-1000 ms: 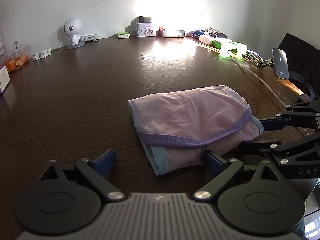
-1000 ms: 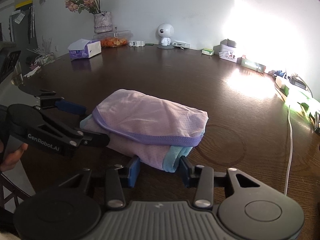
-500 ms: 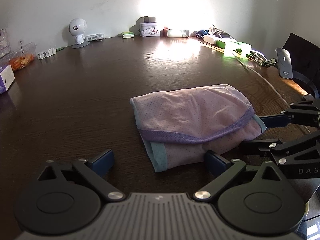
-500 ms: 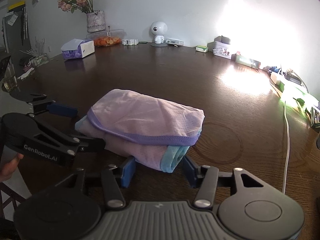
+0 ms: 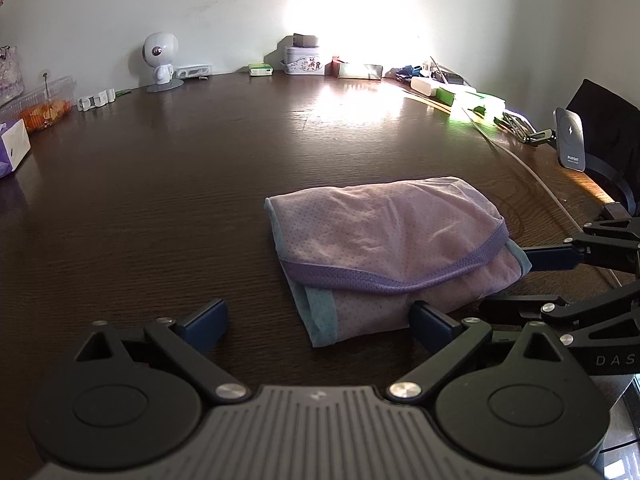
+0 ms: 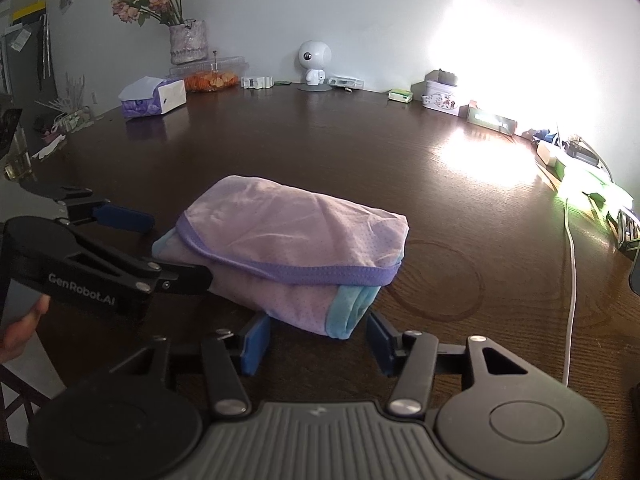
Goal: Fold clothes
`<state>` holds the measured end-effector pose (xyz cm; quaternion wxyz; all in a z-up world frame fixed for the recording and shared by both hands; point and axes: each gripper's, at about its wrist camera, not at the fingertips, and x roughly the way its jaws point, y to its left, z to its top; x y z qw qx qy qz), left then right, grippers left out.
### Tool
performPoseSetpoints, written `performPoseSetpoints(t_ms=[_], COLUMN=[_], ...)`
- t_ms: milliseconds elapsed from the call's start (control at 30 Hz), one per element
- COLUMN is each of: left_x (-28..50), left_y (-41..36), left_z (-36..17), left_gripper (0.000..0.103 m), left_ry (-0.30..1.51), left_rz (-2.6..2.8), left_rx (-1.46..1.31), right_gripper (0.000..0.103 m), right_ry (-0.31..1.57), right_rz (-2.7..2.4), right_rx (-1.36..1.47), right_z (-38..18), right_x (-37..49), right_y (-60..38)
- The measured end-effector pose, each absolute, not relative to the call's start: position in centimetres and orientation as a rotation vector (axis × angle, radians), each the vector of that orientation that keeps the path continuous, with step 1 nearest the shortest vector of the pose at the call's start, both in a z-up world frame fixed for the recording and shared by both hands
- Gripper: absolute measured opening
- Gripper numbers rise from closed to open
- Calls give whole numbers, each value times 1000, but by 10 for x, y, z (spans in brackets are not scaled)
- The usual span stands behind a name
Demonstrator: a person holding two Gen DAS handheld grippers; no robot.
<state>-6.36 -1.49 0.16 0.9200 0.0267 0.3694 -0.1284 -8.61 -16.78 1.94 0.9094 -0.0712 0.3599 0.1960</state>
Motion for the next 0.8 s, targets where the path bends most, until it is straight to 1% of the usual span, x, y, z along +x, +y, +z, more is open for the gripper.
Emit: performPoseSetpoints(t_ms=[100, 233, 467, 800], left_x=[-63, -66, -59, -44], left_y=[-12, -12, -17, -25], left_z=[7, 21, 63, 112], left_gripper=[95, 95, 96, 96], left_ry=[757, 723, 623, 528], left_rz=[-276, -268, -258, -250], left_rx=[23, 21, 62, 91], right_gripper=[52, 52, 52, 54], right_ry=[743, 746, 744, 748], right_rz=[401, 407, 414, 422], right_rx=[-149, -149, -152, -158], right_z=[20, 21, 20, 20], right_x=[-86, -85, -84, -83], right_y=[-167, -166, -165, -166])
